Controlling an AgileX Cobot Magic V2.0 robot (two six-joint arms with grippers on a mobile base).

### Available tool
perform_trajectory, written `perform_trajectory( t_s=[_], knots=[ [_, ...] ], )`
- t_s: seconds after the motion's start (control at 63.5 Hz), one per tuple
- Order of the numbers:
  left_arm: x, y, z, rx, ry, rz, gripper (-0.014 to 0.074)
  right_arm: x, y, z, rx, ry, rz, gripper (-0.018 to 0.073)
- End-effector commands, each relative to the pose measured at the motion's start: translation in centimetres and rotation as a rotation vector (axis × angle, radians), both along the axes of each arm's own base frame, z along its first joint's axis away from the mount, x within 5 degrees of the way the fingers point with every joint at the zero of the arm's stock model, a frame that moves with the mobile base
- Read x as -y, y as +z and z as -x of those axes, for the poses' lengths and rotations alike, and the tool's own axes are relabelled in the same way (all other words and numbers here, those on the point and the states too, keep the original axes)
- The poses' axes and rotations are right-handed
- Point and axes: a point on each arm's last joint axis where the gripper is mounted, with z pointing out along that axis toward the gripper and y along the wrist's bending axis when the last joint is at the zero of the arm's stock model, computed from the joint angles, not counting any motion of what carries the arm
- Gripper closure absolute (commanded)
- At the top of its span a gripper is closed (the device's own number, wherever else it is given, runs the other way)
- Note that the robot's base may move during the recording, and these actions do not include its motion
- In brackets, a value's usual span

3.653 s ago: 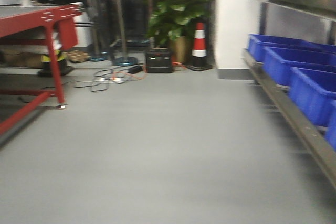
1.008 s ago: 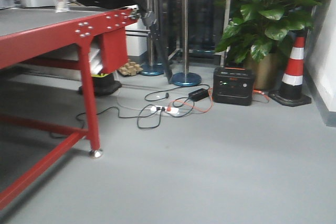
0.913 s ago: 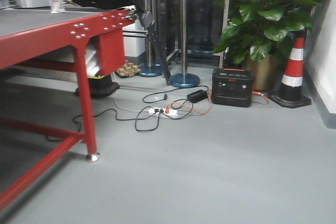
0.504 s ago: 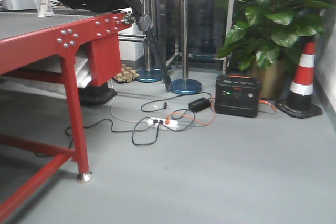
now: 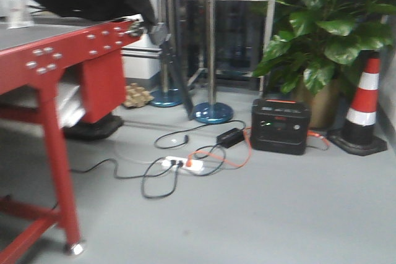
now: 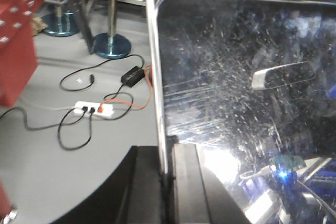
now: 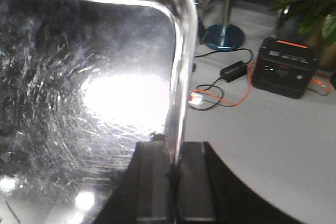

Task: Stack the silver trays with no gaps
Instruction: 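Carry the tray in both grippers, driving toward the plant and cone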

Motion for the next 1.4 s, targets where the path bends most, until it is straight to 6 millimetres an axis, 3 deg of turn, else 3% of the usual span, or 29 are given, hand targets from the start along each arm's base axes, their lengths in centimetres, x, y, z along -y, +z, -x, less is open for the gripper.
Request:
perform_trajectory(
  t_s=[0.0, 1.386],
  knots=[
    [0.84, 1.34, 0.49, 0.066, -0.044, 0.098, 0.0615, -1.92, 1.79, 0.24, 0.151, 0.140, -0.131, 0.0629],
    [0.84, 1.34, 0.49, 0.066, -0.044, 0.098, 0.0615, -2.00, 1.93, 0.24, 0.164, 0.148, -0.139, 0.0629]
  ],
)
